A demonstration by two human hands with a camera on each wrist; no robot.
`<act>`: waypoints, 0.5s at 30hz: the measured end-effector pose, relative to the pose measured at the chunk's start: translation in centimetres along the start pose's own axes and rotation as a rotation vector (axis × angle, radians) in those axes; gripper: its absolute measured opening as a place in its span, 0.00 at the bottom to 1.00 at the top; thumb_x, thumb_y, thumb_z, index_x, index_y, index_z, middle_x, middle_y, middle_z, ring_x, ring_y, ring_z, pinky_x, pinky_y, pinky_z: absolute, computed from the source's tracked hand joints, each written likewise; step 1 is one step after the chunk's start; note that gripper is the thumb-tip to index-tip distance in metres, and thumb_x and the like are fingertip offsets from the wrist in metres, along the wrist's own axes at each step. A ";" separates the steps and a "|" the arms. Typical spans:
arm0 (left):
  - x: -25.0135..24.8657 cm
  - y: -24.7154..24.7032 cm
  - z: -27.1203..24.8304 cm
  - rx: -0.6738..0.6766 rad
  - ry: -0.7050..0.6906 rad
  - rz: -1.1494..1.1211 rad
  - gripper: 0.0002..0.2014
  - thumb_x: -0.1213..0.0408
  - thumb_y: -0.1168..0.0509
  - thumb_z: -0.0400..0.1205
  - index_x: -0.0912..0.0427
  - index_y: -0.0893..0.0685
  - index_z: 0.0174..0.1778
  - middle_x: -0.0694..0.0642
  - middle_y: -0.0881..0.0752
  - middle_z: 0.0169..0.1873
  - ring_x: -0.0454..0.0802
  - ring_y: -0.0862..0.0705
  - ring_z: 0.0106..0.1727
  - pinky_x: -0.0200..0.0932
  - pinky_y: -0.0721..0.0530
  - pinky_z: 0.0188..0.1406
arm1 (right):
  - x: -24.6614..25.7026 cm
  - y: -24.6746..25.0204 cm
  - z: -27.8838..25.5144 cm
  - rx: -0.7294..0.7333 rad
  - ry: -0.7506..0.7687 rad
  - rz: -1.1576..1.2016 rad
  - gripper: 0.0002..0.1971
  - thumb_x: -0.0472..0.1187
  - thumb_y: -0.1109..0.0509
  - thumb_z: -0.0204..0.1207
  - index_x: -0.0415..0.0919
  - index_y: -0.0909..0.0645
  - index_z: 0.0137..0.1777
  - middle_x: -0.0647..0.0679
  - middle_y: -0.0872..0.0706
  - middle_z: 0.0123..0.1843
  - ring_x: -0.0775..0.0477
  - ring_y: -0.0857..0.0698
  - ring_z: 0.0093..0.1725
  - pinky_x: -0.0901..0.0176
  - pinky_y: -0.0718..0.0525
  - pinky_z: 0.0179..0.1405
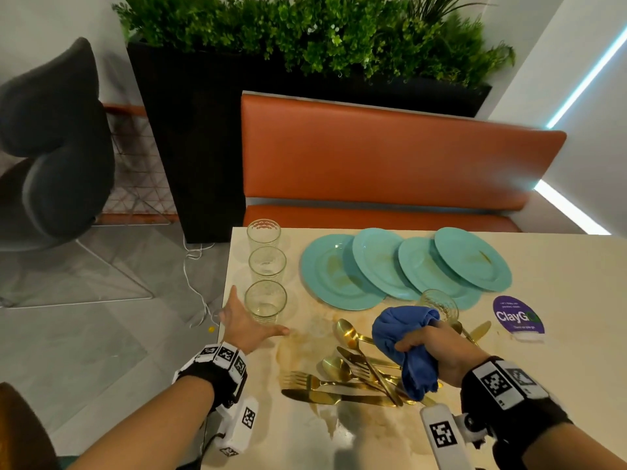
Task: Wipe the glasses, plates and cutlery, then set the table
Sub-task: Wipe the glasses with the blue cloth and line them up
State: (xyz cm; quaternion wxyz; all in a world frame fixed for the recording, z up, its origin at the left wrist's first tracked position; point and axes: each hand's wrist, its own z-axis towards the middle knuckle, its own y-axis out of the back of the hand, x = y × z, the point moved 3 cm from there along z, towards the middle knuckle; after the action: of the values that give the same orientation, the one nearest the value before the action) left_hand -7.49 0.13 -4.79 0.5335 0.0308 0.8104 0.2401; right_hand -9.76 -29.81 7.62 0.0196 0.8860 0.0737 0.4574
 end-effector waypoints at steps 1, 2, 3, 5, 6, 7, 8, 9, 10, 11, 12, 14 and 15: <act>-0.4 0.2 -0.5 -0.049 -0.019 0.015 0.71 0.55 0.13 0.50 0.57 0.54 0.83 0.62 0.46 0.81 0.59 0.51 0.82 0.61 0.43 0.80 | -0.1 0.3 -0.3 -0.006 0.000 0.010 0.10 0.14 0.37 0.67 0.27 0.23 0.43 0.36 0.17 0.39 0.39 0.18 0.34 0.60 0.18 0.26; -0.8 0.5 -1.2 -0.114 -0.060 0.023 0.69 0.53 0.13 0.51 0.58 0.51 0.82 0.62 0.45 0.79 0.59 0.50 0.81 0.62 0.43 0.80 | -0.3 0.6 -0.4 -0.007 -0.001 0.019 0.10 0.14 0.37 0.67 0.27 0.23 0.42 0.36 0.17 0.38 0.40 0.18 0.33 0.61 0.18 0.24; -1.6 0.5 -1.9 -0.179 -0.128 0.020 0.65 0.52 0.14 0.53 0.59 0.47 0.81 0.62 0.42 0.78 0.59 0.48 0.80 0.60 0.43 0.79 | -0.4 1.0 -0.6 -0.016 0.003 0.028 0.10 0.14 0.37 0.67 0.27 0.24 0.40 0.37 0.17 0.35 0.40 0.18 0.32 0.61 0.18 0.24; -3.9 0.0 -3.7 -0.246 -0.317 0.011 0.56 0.49 0.17 0.59 0.63 0.40 0.78 0.62 0.38 0.75 0.57 0.44 0.77 0.53 0.43 0.78 | -0.8 2.1 -1.0 -0.044 0.009 0.050 0.12 0.14 0.37 0.66 0.30 0.25 0.33 0.39 0.18 0.30 0.40 0.19 0.31 0.59 0.19 0.27; -5.2 -0.7 -4.6 -0.245 -0.425 0.019 0.53 0.46 0.20 0.61 0.64 0.37 0.76 0.62 0.37 0.74 0.56 0.42 0.75 0.48 0.43 0.76 | -0.9 2.7 -1.1 -0.053 0.019 0.073 0.13 0.14 0.37 0.66 0.31 0.26 0.32 0.39 0.19 0.29 0.39 0.19 0.31 0.58 0.20 0.29; -6.6 -1.7 -5.4 -0.217 -0.518 0.034 0.49 0.44 0.23 0.63 0.65 0.35 0.75 0.60 0.35 0.73 0.53 0.40 0.74 0.44 0.43 0.75 | -0.9 3.3 -1.4 -0.046 0.037 0.103 0.14 0.14 0.37 0.66 0.33 0.28 0.30 0.40 0.20 0.28 0.40 0.20 0.31 0.56 0.20 0.31; -7.9 -3.1 -6.2 -0.159 -0.576 0.036 0.45 0.46 0.24 0.65 0.64 0.34 0.73 0.57 0.33 0.70 0.49 0.38 0.71 0.42 0.42 0.74 | -1.0 3.9 -1.6 -0.011 0.057 0.148 0.16 0.13 0.37 0.65 0.34 0.31 0.29 0.41 0.23 0.27 0.41 0.22 0.30 0.55 0.22 0.32; -9.1 -4.7 -6.9 -0.079 -0.594 0.030 0.40 0.52 0.23 0.68 0.63 0.32 0.72 0.53 0.32 0.67 0.46 0.37 0.69 0.41 0.38 0.74 | -0.9 4.4 -1.9 0.042 0.085 0.206 0.19 0.13 0.37 0.64 0.37 0.35 0.27 0.42 0.28 0.27 0.43 0.25 0.28 0.55 0.23 0.31; -10.1 -6.6 -7.5 0.008 -0.592 0.028 0.36 0.58 0.23 0.70 0.61 0.31 0.72 0.50 0.31 0.65 0.44 0.35 0.68 0.41 0.35 0.73 | -0.7 4.9 -2.2 0.086 0.109 0.268 0.22 0.13 0.38 0.63 0.39 0.39 0.28 0.44 0.32 0.27 0.46 0.28 0.26 0.56 0.24 0.29; -11.0 -8.5 -7.8 0.099 -0.575 0.035 0.34 0.61 0.24 0.72 0.60 0.31 0.71 0.49 0.30 0.64 0.44 0.32 0.68 0.41 0.32 0.72 | -0.5 5.6 -2.4 0.105 0.129 0.318 0.22 0.12 0.39 0.62 0.40 0.40 0.29 0.45 0.34 0.28 0.47 0.30 0.25 0.57 0.24 0.26; -11.5 -10.7 -8.1 0.184 -0.539 0.053 0.34 0.61 0.24 0.72 0.59 0.31 0.72 0.49 0.29 0.64 0.45 0.30 0.69 0.39 0.30 0.71 | -0.4 6.4 -2.6 0.093 0.137 0.344 0.21 0.12 0.40 0.63 0.39 0.38 0.30 0.45 0.33 0.27 0.47 0.29 0.23 0.58 0.23 0.24; -12.1 -14.8 -8.3 0.318 -0.442 0.110 0.36 0.57 0.23 0.71 0.57 0.33 0.73 0.52 0.28 0.68 0.48 0.28 0.71 0.38 0.29 0.69 | -0.3 8.6 -2.9 -0.041 0.140 0.287 0.15 0.11 0.39 0.65 0.31 0.29 0.34 0.39 0.23 0.28 0.44 0.20 0.24 0.60 0.18 0.24; -12.4 -16.5 -8.4 0.369 -0.391 0.135 0.39 0.56 0.23 0.70 0.58 0.34 0.74 0.53 0.28 0.70 0.48 0.28 0.71 0.39 0.29 0.69 | -0.2 9.8 -2.9 -0.107 0.136 0.252 0.11 0.12 0.38 0.65 0.28 0.25 0.36 0.38 0.18 0.29 0.43 0.17 0.25 0.59 0.15 0.24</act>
State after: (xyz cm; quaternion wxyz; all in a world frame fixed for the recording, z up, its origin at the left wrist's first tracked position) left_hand -6.12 -21.23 1.41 0.6480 0.2274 0.7181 0.1131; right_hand -11.14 -39.67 10.12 0.0040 0.8530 -0.0614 0.5183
